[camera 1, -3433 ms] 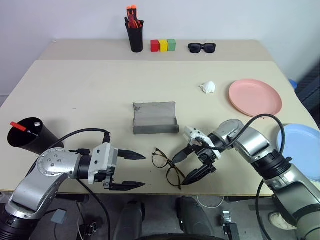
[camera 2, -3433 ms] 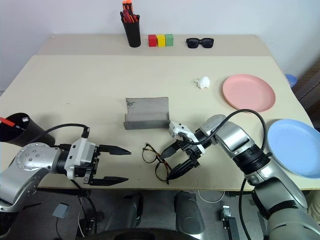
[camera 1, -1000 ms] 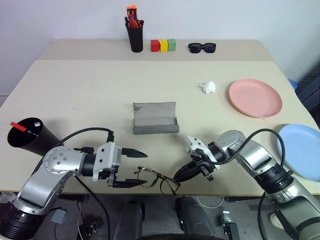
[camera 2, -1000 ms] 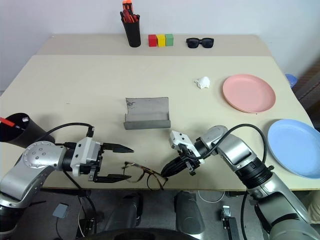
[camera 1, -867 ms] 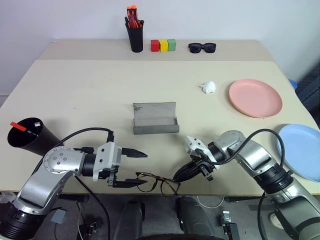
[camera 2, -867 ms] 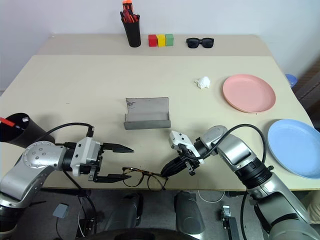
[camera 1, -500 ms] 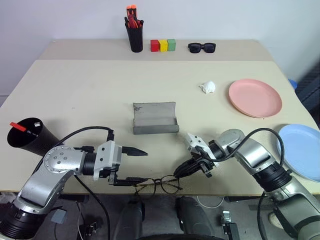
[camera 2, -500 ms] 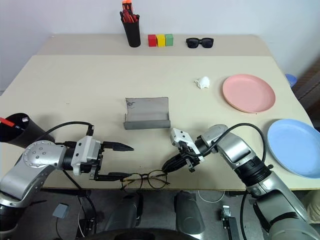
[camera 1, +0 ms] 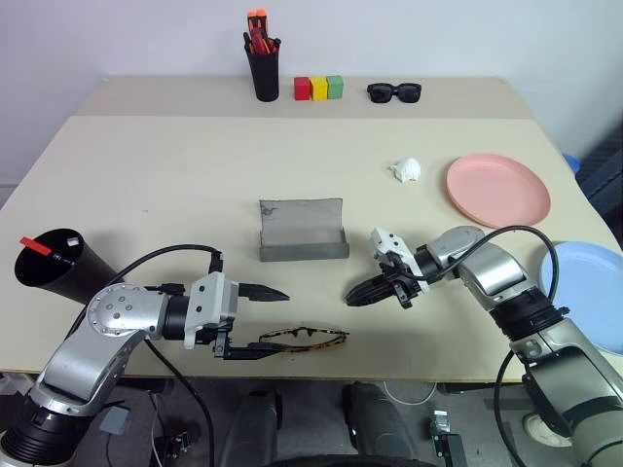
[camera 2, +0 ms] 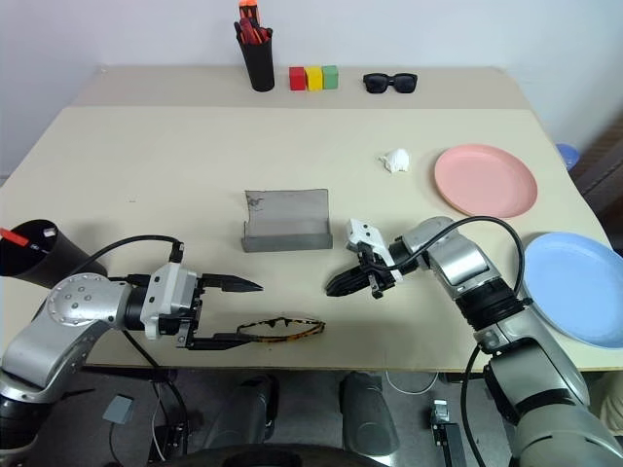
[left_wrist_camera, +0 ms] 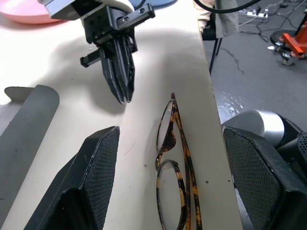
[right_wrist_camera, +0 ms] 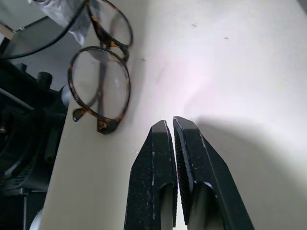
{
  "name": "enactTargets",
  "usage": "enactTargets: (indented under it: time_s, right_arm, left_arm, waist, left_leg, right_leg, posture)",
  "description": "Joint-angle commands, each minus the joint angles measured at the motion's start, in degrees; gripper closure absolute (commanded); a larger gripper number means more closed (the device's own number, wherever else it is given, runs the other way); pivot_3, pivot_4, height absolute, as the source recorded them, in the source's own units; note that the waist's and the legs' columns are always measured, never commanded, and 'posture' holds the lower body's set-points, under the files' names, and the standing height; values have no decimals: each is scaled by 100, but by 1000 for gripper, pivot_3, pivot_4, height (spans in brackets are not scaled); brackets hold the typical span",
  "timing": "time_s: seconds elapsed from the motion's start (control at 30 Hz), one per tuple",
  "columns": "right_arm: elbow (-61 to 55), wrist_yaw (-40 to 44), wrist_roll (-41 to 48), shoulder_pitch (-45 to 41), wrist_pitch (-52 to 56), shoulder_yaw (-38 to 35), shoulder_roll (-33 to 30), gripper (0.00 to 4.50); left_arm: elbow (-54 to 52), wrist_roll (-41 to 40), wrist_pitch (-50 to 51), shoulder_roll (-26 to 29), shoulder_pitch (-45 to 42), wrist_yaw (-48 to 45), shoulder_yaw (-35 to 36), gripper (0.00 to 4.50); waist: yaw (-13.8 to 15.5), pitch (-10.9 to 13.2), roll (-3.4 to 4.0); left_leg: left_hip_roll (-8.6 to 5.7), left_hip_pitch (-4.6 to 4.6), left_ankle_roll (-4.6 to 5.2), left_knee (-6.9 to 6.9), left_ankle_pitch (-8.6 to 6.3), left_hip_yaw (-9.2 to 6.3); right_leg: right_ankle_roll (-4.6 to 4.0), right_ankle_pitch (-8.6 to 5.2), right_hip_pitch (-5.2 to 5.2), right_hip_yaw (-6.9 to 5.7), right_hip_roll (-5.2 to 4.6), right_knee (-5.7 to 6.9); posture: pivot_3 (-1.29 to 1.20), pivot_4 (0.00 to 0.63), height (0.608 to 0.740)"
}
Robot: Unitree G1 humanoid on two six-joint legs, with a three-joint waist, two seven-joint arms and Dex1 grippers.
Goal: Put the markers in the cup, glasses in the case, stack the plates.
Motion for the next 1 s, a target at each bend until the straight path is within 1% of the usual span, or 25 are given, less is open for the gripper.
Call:
enactTargets:
  time_s: [0.03, 0.2, 0.3, 0.43, 0.47, 0.53, 0.7, 0.73, 0.77, 1.0]
  right_arm:
    - [-380, 185, 238, -35, 201, -283, -90, 4414]
    - [-1437, 393, 596, 526, 591, -374, -479, 4414]
    - [-1879, 344, 801, 832, 749, -472, -582, 4414]
    - [-2290, 56, 961, 1157, 823, -692, -560, 4414]
    - [-2336, -74, 972, 1220, 776, -768, -496, 4162]
    - [-2440, -269, 989, 1331, 757, -853, -440, 3509]
    - [-2670, -875, 899, 1534, 468, -1017, -171, 1096]
    - [-2685, -949, 870, 1552, 400, -1027, -137, 508]
    - [-2778, -1056, 878, 1615, 419, -1032, -116, 90]
    - [-3184, -1586, 1082, 1893, 680, -1032, 9, 90]
  left_arm:
    - [-39, -8, -66, -10, -31, 0, 17, 971]
    - [68, 26, -102, -29, -105, -35, -42, 971]
    - [152, 54, -129, -68, -185, -65, -103, 971]
    - [241, 97, -153, -126, -283, -128, -149, 971]
    - [260, 100, -155, -132, -301, -144, -154, 971]
    - [290, 98, -170, -127, -324, -168, -167, 971]
    - [339, 93, -191, -108, -359, -213, -177, 971]
    - [352, 96, -193, -112, -370, -221, -178, 971]
    - [356, 100, -194, -107, -374, -229, -174, 971]
    - [388, 135, -253, -89, -369, -258, -160, 971]
  waist:
    - [0, 1, 1]
    - [22, 2, 3]
    - [12, 2, 3]
    - [-1, 2, 3]
    - [1, 2, 3]
    - [7, 2, 3]
    - [4, 2, 3]
    - [3, 2, 3]
    - [5, 2, 3]
    - [9, 2, 2]
  left_leg:
    - [0, 0, 0, 0, 0, 0]
    - [0, -2, 0, -2, 0, -3]
    - [0, -3, 1, -1, -1, -2]
    - [0, -2, 1, 1, -1, 0]
    - [0, -2, 1, 0, -1, 0]
    - [0, -3, 1, 0, -1, -1]
    - [0, -3, 1, 0, -1, -1]
    - [0, -3, 1, 0, -1, 0]
    - [0, -3, 1, 0, -1, 0]
    - [0, -4, 1, -1, -1, -1]
  right_leg:
    - [0, 0, 0, 0, 0, 0]
    - [3, 1, 0, -2, 0, -1]
    - [-1, -1, 0, -2, -1, -3]
    - [-7, -4, -1, -1, 0, -2]
    - [-7, -4, -1, -1, 0, -2]
    - [4, 1, -1, -2, 0, -2]
    - [-1, -1, 0, -1, -1, -3]
    - [-2, -1, -2, -1, -1, -3]
    - [-4, -3, -1, -1, 0, -3]
    - [-7, -4, -1, -1, -1, -3]
  posture:
    - [0, 150, 740]
    - [0, 150, 740]
    - [0, 150, 740]
    - [0, 150, 740]
    - [0, 150, 740]
    - [0, 150, 740]
    - [0, 150, 740]
    - [0, 150, 740]
    - [0, 150, 740]
    - [0, 150, 740]
